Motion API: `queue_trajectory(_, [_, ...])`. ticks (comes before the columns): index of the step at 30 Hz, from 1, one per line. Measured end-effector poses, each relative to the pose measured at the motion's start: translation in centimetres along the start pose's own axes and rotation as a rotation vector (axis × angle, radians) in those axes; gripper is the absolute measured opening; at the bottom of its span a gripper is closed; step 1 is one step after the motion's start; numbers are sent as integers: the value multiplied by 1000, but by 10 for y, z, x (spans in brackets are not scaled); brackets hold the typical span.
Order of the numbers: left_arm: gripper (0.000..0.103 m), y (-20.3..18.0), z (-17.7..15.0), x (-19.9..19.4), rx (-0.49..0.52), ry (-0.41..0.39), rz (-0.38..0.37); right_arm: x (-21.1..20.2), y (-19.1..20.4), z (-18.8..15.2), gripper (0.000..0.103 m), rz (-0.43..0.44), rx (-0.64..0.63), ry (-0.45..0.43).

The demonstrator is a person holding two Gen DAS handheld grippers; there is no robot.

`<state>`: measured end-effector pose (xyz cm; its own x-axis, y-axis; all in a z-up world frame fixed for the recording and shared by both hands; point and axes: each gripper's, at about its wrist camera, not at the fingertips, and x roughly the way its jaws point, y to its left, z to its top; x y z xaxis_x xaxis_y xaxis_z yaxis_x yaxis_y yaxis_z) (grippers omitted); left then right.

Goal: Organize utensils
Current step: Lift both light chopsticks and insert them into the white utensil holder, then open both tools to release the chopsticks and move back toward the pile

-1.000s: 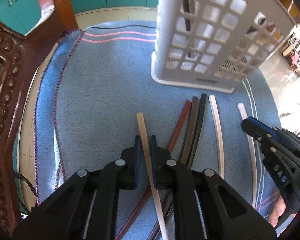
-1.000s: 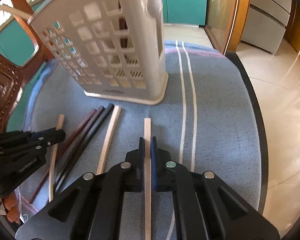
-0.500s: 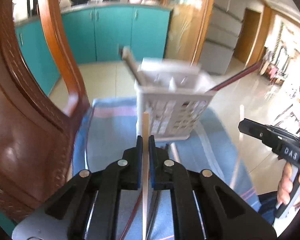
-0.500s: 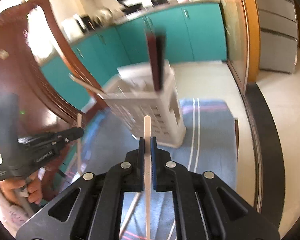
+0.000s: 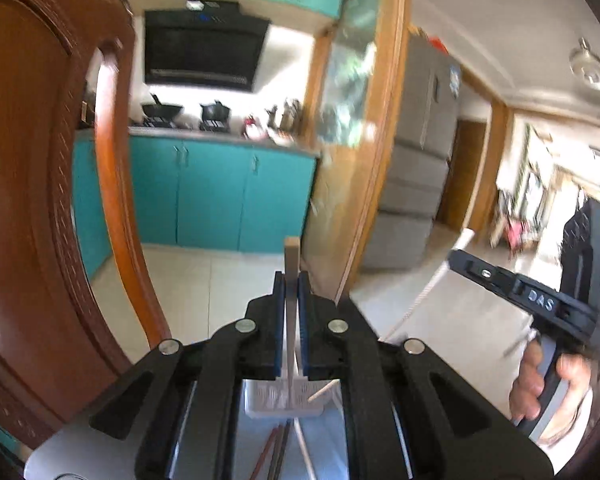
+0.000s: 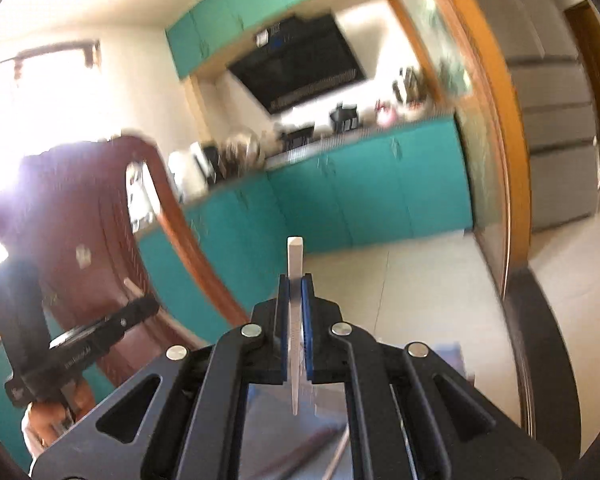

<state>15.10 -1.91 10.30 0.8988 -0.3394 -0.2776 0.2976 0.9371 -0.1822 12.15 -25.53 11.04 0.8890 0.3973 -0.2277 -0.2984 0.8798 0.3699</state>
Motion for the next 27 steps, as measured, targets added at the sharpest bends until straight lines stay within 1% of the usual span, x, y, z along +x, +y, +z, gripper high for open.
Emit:
queue_trajectory(1, [7,5,4,4,-19,-15,0,-4,3,5,7,-25,-12,-55])
queue_trajectory(3, [7,10,10,14,-53,-26,-5,-3,3,7,7,-64,-25,-127])
queue_trajectory(5, [7,15,13,25,-67,-26,-7,8,-3,3,7,-124,-30,-148])
queue_trajectory(6, [7,16,12,28,-71,-28,-7,15,-8,0,7,-145,-34,-142])
queue_trajectory(9, [7,18,14,32,-78,-50,8,46,-22,-15,7,-172,-39,-72])
queue_trajectory(12, [7,20,16,30,-87,-105,66,68,-27,-31,7,-188,-58,-13])
queue_trajectory(15, [7,31,15,34,-138,-125,87,80,-24,-41,7,-184,-69,25])
queue_trajectory(20, [7,45,7,54,-218,-114,111,87,-20,-54,7,-185,-94,64])
queue_trajectory(21, [7,47,5,57,-219,-112,123,88,-19,-56,7,-182,-96,72])
queue_trajectory(24, [7,42,-5,72,-187,-108,198,90,-17,-55,7,-185,-98,80])
queue_trajectory(27, [7,41,-16,91,-166,-60,221,89,-14,-56,7,-186,-106,78])
